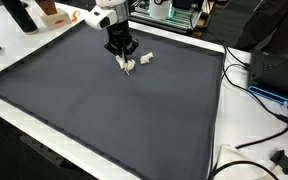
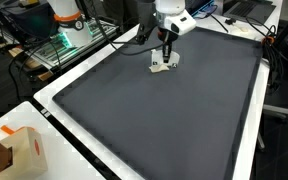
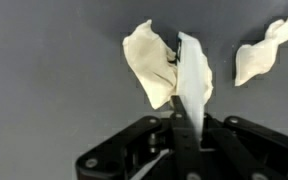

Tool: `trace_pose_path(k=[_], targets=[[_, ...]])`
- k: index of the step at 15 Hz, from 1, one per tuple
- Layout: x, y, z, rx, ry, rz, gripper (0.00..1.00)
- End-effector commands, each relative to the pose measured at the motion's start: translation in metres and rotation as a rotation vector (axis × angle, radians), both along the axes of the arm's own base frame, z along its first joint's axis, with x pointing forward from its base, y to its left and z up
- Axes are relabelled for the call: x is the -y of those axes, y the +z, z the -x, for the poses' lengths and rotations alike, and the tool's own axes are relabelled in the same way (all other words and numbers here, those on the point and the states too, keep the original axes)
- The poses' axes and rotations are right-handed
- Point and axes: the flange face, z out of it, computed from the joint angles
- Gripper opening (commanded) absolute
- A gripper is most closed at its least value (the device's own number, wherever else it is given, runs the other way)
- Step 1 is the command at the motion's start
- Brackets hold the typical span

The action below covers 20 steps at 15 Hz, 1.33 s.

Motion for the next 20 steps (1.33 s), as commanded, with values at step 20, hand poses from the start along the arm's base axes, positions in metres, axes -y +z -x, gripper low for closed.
trace_pose_path(k=[20], targets=[[0.041,-0.038,0.089,-0.105,-0.111,-0.064,0.01]])
